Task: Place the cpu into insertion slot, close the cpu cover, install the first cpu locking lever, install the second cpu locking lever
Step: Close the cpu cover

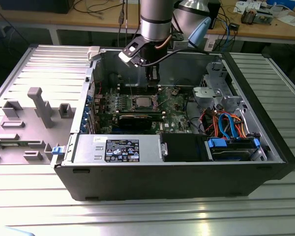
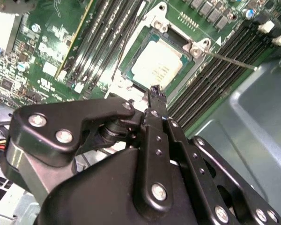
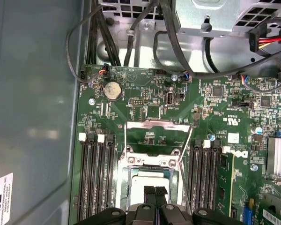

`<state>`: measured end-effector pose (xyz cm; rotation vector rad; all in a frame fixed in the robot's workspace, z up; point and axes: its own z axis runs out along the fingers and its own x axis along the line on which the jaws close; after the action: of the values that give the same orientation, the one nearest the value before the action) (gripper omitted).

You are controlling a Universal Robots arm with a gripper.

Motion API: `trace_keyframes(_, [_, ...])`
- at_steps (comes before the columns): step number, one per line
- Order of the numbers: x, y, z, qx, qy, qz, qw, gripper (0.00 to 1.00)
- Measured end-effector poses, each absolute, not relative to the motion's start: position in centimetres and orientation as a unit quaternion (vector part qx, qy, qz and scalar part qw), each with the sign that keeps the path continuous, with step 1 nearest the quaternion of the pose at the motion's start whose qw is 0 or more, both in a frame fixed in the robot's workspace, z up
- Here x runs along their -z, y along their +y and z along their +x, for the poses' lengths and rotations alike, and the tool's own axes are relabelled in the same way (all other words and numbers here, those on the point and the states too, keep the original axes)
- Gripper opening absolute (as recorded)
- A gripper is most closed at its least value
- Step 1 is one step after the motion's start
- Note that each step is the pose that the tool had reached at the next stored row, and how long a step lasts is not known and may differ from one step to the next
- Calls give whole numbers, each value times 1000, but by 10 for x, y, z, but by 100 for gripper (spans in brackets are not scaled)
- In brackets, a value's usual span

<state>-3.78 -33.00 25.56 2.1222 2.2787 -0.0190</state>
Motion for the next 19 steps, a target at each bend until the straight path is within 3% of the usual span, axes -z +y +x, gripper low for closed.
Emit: trace_keyframes(19, [-262,-330,-37,6,732,681,14,11])
